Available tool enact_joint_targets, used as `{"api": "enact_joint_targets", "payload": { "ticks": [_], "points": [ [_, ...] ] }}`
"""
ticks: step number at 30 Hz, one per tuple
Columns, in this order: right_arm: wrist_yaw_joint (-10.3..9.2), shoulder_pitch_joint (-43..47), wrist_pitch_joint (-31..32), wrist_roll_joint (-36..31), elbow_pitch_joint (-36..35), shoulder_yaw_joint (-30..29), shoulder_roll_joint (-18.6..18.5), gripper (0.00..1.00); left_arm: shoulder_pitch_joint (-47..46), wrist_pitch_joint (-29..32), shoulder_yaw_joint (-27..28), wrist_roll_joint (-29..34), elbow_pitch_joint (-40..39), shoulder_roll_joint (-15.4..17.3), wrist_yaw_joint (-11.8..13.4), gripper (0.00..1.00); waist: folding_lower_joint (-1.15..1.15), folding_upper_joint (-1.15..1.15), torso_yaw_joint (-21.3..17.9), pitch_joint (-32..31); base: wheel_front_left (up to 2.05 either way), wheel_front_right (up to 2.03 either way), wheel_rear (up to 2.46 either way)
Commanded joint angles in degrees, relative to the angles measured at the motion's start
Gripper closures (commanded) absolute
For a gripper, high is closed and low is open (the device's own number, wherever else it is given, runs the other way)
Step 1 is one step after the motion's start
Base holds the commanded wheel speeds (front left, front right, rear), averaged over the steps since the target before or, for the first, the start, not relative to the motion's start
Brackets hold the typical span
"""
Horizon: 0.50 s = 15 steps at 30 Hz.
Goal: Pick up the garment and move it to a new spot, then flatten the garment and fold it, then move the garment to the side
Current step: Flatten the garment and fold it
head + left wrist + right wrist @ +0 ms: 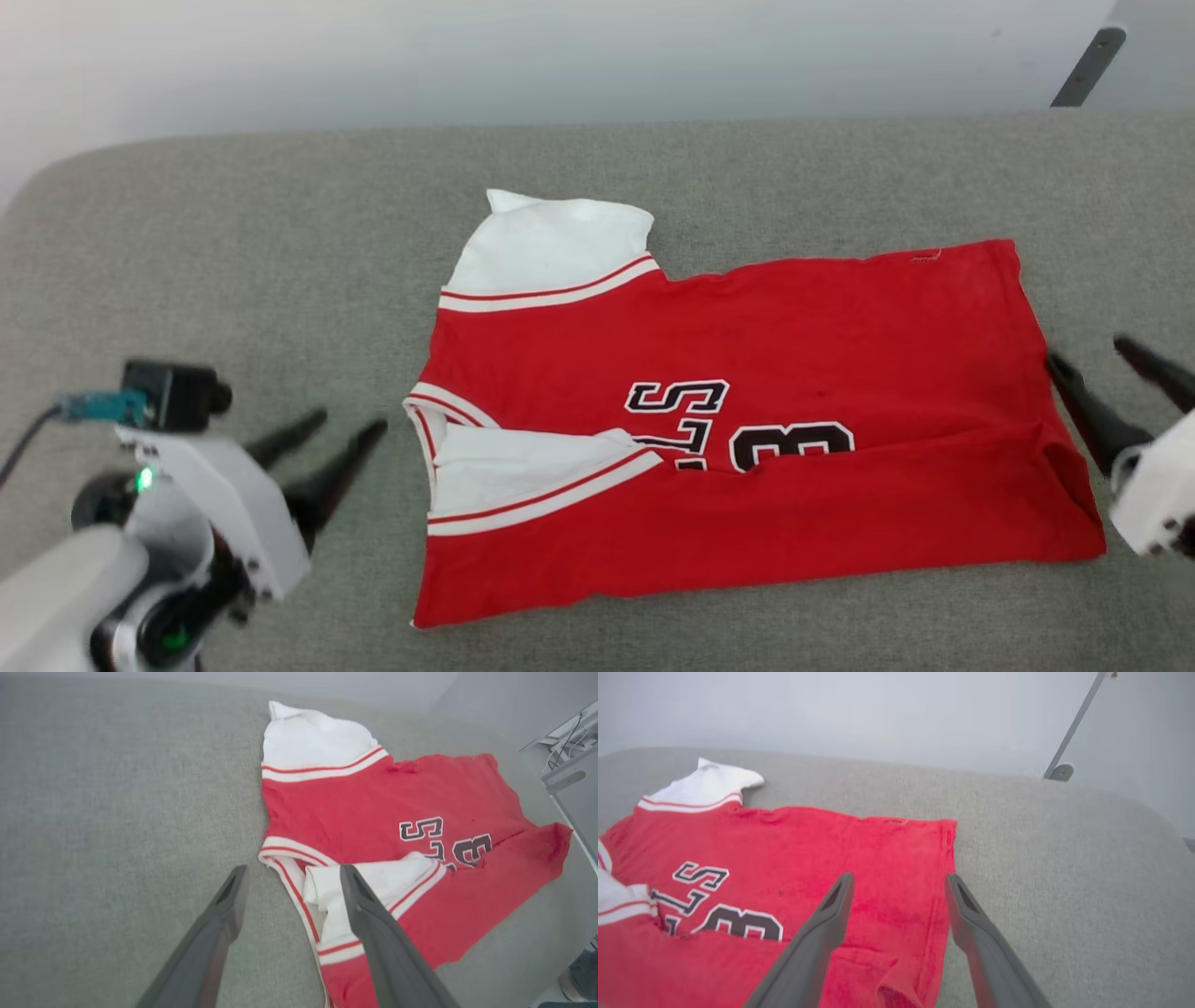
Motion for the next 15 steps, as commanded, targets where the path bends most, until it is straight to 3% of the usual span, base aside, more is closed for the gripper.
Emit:
{"api": "enact_joint_targets", "payload": {
  "ticks": [1,7,15],
  "points": [
    [-0.04,-2.3,-4.9,-1.8,0.6,-0.3,2.6,0.0,-2.8,-2.2,1.3,1.9,2.0,-1.7,0.2,0.0,0.0,0.0,-0.7,1.1,0.0,0.0,0.0],
    [-0.04,-8.0,-16.6,-5.5,2.1,-0.1,9.1,0.0,-12.8,-5.3,3.6,6.5,13.1,-6.6,-0.3,0.0,0.0,0.0,-4.3,4.4,0.0,0.0,0.0],
    [-0.04,-10.5,-23.0,-7.1,3.5,1.9,13.4,0.0,-25.8,-0.6,3.8,7.3,27.5,-12.0,-5.2,0.0,0.0,0.0,-10.0,7.7,0.0,0.0,0.0]
  ]
}}
